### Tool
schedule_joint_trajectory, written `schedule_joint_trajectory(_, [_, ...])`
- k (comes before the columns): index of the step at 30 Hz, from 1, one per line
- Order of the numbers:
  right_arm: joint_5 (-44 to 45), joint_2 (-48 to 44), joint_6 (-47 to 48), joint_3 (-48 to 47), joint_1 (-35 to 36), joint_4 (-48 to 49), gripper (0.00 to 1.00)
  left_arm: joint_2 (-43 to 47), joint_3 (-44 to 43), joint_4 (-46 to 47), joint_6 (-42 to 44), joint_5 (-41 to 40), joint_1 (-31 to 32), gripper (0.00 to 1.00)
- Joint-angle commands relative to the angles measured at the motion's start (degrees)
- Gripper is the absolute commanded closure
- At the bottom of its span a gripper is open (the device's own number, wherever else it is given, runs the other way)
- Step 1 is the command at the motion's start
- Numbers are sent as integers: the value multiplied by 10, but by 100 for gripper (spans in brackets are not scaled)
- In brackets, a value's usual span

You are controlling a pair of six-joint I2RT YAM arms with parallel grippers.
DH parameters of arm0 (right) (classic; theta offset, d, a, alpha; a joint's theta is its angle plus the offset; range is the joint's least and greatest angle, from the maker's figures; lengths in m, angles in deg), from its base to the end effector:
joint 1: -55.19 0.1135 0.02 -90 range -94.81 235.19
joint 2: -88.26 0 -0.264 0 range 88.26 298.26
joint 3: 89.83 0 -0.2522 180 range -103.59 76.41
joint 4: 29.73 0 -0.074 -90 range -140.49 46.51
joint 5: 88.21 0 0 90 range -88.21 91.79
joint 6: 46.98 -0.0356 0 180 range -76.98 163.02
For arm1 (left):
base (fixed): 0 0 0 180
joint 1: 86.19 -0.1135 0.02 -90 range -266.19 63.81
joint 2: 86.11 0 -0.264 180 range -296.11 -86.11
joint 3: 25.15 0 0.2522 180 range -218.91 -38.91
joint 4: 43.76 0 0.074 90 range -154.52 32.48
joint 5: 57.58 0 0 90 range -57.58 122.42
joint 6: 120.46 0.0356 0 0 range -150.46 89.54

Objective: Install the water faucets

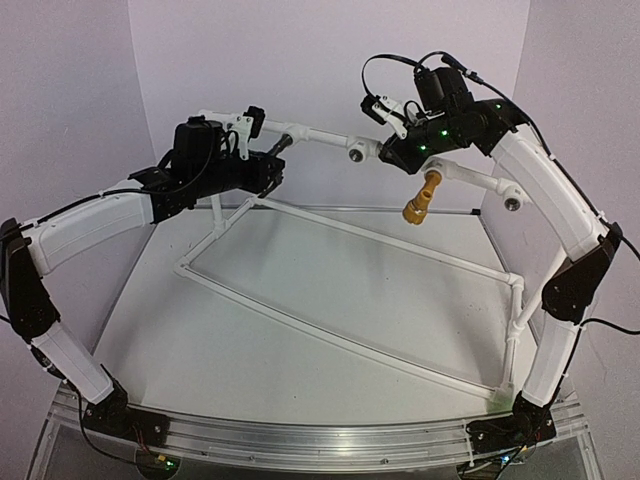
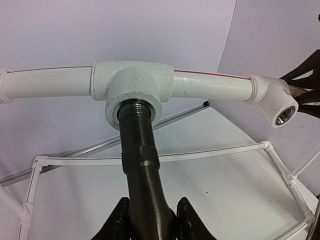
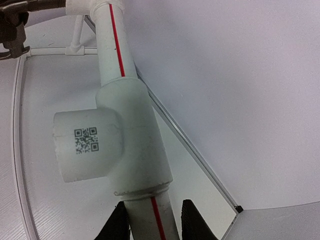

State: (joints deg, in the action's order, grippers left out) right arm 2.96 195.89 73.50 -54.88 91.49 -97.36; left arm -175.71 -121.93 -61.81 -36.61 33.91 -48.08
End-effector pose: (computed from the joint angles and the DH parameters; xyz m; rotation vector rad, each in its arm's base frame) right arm 0.3187 0.2332 0.4632 -1.1444 1.7586 0.0398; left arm 0.2953 -0.2328 0.3883 0.5133 1.7224 -0.5810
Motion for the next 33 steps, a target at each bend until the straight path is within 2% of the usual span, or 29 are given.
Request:
schedule_joint_trajectory(1, [-27, 5, -60, 24, 15, -56, 100, 38, -54, 22, -5, 13, -20, 100])
schedule_joint_trajectory(10, [-31, 8, -58, 19, 15, -56, 100, 17, -59, 26, 54, 20, -24, 100])
schedule_joint_trajectory(28, [-30, 7, -61, 24, 15, -53, 100, -7, -47, 138, 325, -19, -12, 100])
schedule_joint_trajectory(33, [-29, 7, -62, 24, 15, -53, 100, -5, -48, 156, 360, -32, -11, 100])
